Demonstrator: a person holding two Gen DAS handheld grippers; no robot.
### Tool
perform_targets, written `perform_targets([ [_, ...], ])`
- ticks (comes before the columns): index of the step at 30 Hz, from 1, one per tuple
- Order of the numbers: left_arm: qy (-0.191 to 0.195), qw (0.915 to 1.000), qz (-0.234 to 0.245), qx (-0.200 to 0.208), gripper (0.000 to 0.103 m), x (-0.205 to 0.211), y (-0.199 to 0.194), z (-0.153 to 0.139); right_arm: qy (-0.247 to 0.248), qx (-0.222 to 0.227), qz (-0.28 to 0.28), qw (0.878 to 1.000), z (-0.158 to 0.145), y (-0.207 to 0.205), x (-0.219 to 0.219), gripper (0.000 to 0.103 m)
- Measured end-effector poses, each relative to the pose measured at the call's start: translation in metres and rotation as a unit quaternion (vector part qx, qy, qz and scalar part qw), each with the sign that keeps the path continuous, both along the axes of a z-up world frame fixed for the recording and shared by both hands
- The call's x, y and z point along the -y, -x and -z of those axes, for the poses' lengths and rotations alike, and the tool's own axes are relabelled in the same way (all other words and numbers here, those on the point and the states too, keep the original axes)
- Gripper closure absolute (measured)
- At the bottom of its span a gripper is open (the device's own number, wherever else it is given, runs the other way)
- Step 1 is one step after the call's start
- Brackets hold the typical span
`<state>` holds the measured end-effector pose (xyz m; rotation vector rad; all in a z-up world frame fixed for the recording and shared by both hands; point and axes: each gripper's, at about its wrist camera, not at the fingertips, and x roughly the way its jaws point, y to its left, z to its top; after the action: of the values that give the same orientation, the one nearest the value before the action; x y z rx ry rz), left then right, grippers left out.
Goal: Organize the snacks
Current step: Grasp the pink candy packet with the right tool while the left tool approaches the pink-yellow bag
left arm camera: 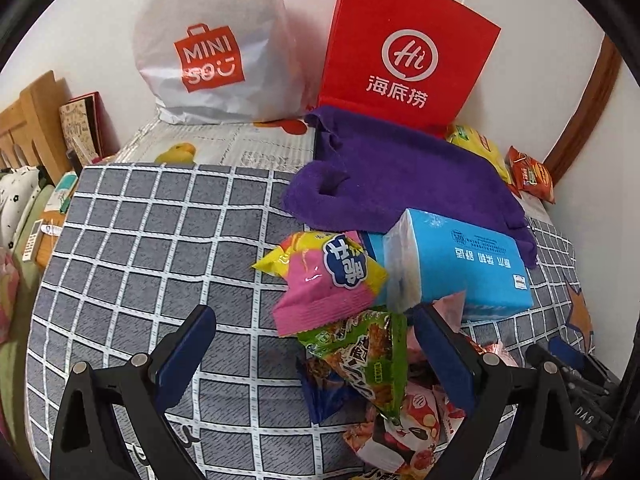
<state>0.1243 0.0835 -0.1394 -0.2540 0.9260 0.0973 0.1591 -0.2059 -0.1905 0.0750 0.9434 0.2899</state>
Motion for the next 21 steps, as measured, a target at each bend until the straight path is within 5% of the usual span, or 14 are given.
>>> perform_targets([
  [5,0.013,0.9999,0.000,0.003,0.004,-0.005,0.000,-0.001,0.008,-0.004,-0.049,0.999,0.007,0.007,-0.012,0.032],
  [10,0.008,1.0000,-0.004,0.002,0.004,-0.012,0.000,-0.001,0.067,-0.013,-0.078,0.995,0.025,0.011,-0.028,0.035],
  [13,0.004,0.9999,-0.009,-0.004,0.004,-0.019,0.000,0.001,0.076,-0.024,-0.078,0.994,0.036,0.010,-0.028,0.050],
  [14,0.003,0.9999,-0.012,-0.006,0.004,-0.022,0.000,0.001,0.078,-0.025,-0.078,0.994,0.038,0.010,-0.027,0.062],
  [21,0.003,0.9999,-0.010,-0.010,0.004,-0.028,0.006,0.003,0.059,0.006,-0.025,0.998,0.029,0.008,0.001,0.069],
])
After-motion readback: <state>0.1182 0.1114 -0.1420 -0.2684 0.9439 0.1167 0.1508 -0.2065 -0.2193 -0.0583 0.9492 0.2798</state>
